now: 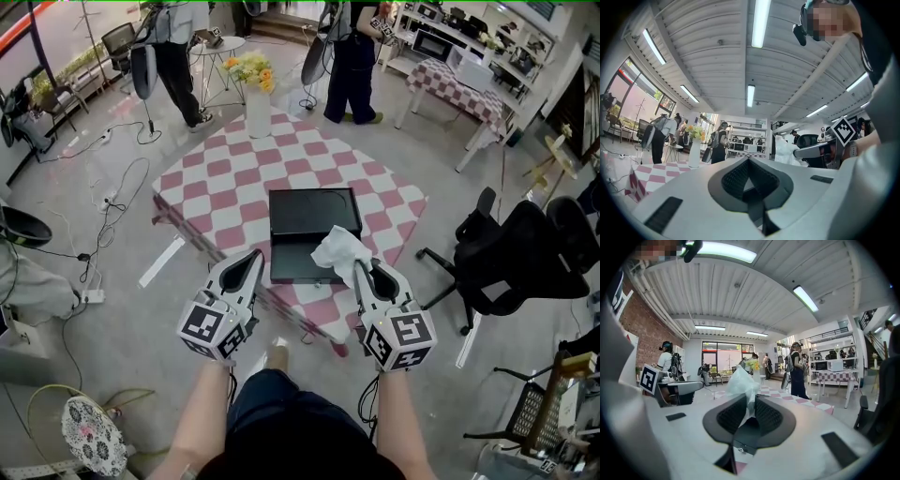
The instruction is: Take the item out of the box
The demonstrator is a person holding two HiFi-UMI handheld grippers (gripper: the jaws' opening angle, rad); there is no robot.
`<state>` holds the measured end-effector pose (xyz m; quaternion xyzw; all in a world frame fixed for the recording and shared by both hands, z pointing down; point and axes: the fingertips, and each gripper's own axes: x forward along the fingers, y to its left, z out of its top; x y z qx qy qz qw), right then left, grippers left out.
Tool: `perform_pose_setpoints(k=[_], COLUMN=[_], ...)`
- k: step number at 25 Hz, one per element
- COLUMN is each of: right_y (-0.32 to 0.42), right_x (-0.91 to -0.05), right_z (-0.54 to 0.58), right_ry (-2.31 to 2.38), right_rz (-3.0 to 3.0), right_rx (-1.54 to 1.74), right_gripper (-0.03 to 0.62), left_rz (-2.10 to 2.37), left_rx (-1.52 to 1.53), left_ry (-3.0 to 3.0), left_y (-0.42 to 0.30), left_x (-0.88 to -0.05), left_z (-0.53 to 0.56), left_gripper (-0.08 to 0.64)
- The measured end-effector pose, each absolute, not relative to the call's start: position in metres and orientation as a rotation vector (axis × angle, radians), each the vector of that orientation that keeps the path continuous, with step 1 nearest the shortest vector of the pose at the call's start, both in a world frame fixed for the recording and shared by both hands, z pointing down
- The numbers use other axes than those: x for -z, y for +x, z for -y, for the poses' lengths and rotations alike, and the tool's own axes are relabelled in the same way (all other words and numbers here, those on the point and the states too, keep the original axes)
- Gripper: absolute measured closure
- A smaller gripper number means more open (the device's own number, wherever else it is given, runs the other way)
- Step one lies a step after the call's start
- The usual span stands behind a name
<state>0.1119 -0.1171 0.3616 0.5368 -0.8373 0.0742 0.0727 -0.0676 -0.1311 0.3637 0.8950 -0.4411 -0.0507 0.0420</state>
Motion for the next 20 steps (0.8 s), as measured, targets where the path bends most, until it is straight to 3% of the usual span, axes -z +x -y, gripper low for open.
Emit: perform_pose_setpoints(k=[20], right_y=[0.112], right_x=[-0.338], right_z=[0.084], right_ry=[1.660], right_rz=[2.558], right_rx=[-0.126], right_gripper=[0.532], left_rz=[1.394], left_rx=[0.193], left_ry=[2.730], left_y=[-0.076], left_x=[-0.351], left_z=[0.101], left_gripper=[0.560])
